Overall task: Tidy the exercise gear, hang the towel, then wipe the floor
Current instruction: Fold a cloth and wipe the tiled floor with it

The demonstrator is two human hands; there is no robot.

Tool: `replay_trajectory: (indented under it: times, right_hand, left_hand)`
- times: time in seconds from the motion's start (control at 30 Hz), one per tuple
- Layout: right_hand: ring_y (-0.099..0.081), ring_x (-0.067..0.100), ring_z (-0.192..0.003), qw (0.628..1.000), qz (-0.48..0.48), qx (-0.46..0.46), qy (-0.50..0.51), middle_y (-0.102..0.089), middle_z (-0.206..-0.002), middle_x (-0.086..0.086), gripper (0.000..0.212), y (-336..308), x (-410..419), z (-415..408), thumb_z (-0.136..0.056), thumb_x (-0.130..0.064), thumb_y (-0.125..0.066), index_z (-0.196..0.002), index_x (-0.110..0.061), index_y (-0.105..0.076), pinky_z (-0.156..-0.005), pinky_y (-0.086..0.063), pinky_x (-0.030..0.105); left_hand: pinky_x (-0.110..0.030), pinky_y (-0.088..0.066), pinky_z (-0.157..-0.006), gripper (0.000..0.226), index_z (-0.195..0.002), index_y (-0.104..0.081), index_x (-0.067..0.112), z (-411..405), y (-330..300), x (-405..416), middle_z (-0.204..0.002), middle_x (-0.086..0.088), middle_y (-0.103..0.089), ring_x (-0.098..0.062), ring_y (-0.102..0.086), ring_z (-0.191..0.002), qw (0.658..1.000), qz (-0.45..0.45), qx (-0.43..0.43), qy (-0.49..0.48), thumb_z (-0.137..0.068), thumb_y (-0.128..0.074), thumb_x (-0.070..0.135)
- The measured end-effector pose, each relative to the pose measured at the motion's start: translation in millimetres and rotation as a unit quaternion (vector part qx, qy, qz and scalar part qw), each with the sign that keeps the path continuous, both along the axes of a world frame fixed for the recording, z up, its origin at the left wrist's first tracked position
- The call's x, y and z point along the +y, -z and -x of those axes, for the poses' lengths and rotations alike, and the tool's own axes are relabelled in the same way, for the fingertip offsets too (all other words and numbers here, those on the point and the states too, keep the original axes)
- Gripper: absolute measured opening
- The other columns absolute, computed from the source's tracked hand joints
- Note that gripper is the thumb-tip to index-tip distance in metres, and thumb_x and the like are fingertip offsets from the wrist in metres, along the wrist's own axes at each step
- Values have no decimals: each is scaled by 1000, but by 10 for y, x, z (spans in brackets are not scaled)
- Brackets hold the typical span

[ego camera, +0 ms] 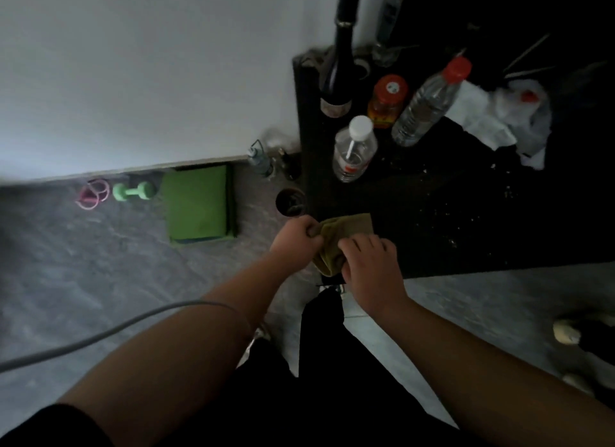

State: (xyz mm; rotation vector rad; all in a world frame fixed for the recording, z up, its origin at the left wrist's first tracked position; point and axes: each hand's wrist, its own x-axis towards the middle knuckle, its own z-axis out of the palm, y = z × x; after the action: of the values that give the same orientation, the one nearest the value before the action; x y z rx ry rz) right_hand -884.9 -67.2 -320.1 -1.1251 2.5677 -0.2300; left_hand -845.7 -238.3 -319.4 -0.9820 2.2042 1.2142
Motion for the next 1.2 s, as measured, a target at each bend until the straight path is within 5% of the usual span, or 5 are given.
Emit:
replay_trajectory:
  times: [0.27,0.4,0.63,0.97,1.2]
  right_hand:
    - [-53,29,-100,965,233,-26,-119,-56,-114,12,29,-816,-642,-637,-84,-21,-51,-111,-10,-56,-86,-50,44]
    - [-58,23,-110,913,315,-175,-192,-59,-121,8,26,-1223,-1173,-1411,-91,-22,-52,-115,-12,-57,-97,-47,42]
    - [-61,3,-74,833,287,-413,-230,-62,-89,-6,23,-1912,-1820,-3540,-100,-12,-51,-103,-35,-50,-65,-51,23]
    - [-63,26,-118,673,113,-675,-279,-68,-120,11,31,-2570,-2272,-6537,-104,-8,-38,-121,-16,-63,-96,-51,41]
    - [-64,30,-116,548,-60,-769,-323,-66,-125,18,37,-2870,-2318,-8103,-101,-3,-32,-126,-10,-59,-97,-53,45]
  left_hand:
    - [-44,-61,-70,7,-92,-62,18,-1411,-1031,-571,-76,-3,-66,-20,-66,-69,962,-46,145,-225,-86,-67,19]
    - [-25,-55,-57,6,-100,-61,12,-2530,-1556,-746,-85,-7,-64,-6,-66,-68,898,-100,216,-371,-94,-60,10]
    - [-42,-54,-86,31,-119,-64,13,-5090,-2094,-752,-112,-15,-68,-29,-65,-107,800,-71,334,-493,-100,-50,33]
    - [-48,-55,-90,28,-83,-56,17,-8261,-2720,85,-109,-5,-63,-23,-66,-100,729,160,320,-584,-78,-76,37]
    - [-45,-59,-85,48,-121,-54,28,-9584,-2838,550,-113,-5,-67,-21,-70,-100,672,138,297,-664,-80,-79,34]
